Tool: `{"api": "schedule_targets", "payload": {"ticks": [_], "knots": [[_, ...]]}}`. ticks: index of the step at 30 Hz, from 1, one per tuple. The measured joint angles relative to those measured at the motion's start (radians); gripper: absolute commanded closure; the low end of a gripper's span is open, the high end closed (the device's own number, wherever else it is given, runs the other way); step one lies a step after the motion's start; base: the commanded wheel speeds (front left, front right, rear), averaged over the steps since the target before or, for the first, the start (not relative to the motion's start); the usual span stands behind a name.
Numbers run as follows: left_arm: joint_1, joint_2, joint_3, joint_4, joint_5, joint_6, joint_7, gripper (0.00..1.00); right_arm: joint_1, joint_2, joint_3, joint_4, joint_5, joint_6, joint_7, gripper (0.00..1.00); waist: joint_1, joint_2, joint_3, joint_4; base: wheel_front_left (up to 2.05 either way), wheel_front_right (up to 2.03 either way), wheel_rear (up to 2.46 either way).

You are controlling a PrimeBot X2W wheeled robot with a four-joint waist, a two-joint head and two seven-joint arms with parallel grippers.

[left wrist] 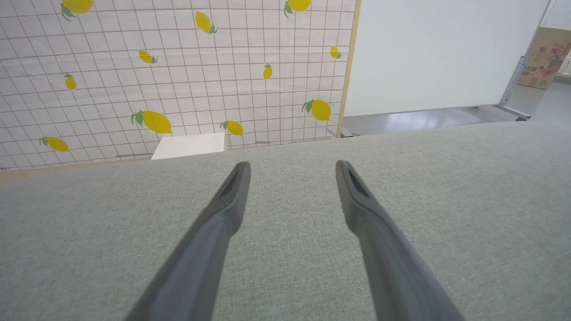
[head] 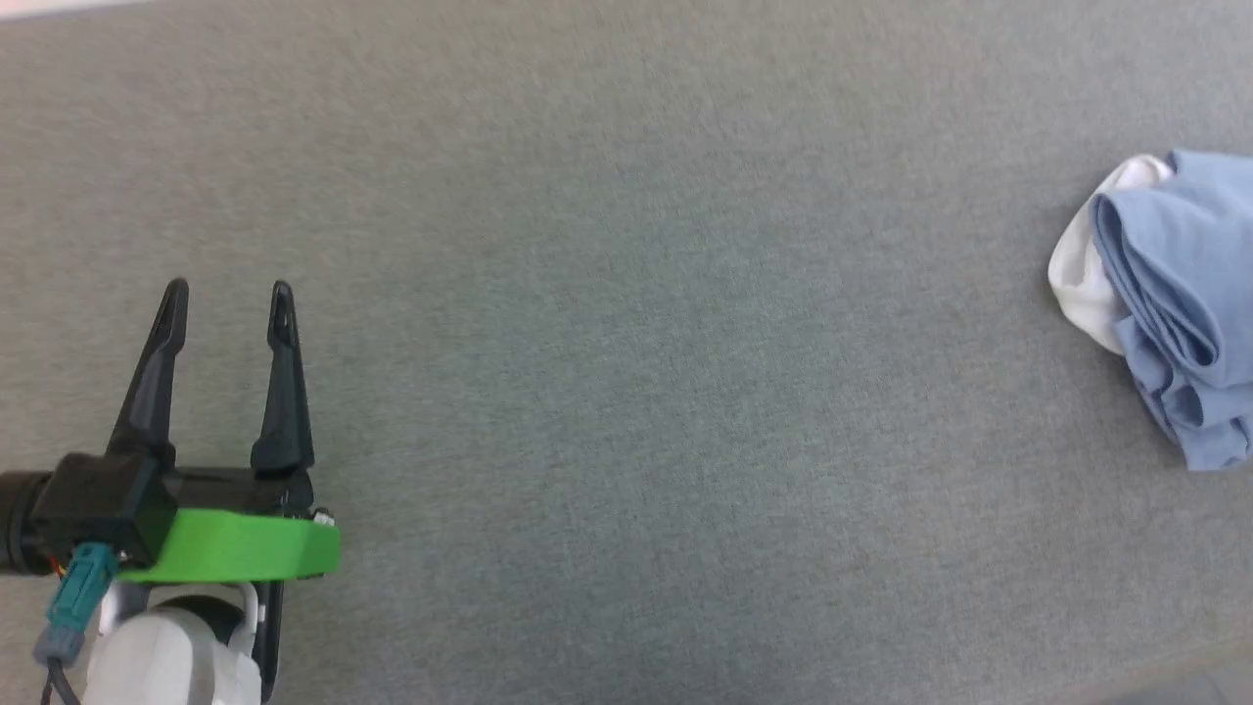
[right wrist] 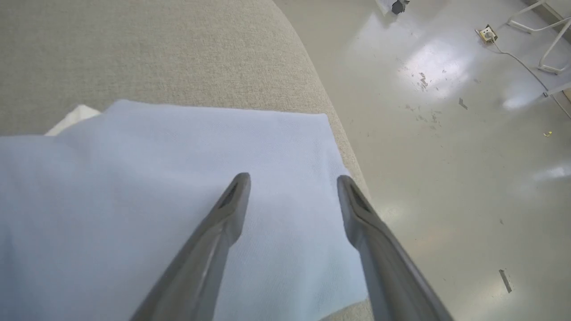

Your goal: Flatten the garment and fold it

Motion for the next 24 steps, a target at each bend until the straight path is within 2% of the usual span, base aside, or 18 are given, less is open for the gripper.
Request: {"api": "schedule_targets", "payload": {"ticks": [4, 9, 12, 16, 20, 24], "knots": [[0.019, -0.018, 0.004, 0.033, -0.009, 0.012, -0.029, 0.0, 0.069, 0.03, -0.005, -0.067, 0.045, 0.0, -0.045, 0.0, 0.0, 0.0, -0.053, 0.021, 0.0, 0.0, 0.0], [0.041, -0.039, -0.008, 0.074, -0.005, 0.029, -0.053, 0.0, 0.177, 0.084, -0.051, -0.18, 0.042, 0.0, -0.143, 0.0, 0.0, 0.0, -0.12, 0.052, 0.0, 0.0, 0.0], [0.049, -0.041, -0.025, 0.098, 0.011, 0.036, -0.06, 0.0, 0.24, 0.153, -0.101, -0.274, 0.014, 0.0, -0.196, 0.0, 0.0, 0.0, -0.162, 0.072, 0.0, 0.0, 0.0], [0.078, -0.052, -0.042, 0.118, 0.013, 0.038, -0.065, 0.0, 0.343, 0.295, -0.164, -0.436, -0.055, 0.0, -0.226, 0.0, 0.0, 0.0, -0.22, 0.101, 0.0, 0.0, 0.0], [0.11, -0.061, -0.057, 0.128, 0.012, 0.039, -0.066, 0.0, 0.458, 0.44, -0.176, -0.62, -0.143, 0.0, -0.208, 0.0, 0.0, 0.0, -0.274, 0.132, 0.0, 0.0, 0.0], [0.131, -0.064, -0.067, 0.133, 0.012, 0.039, -0.066, 0.0, 0.546, 0.495, -0.159, -0.758, -0.187, 0.0, -0.161, 0.0, -0.0001, 0.0, -0.318, 0.169, 0.0, 0.0, 0.0]]}}
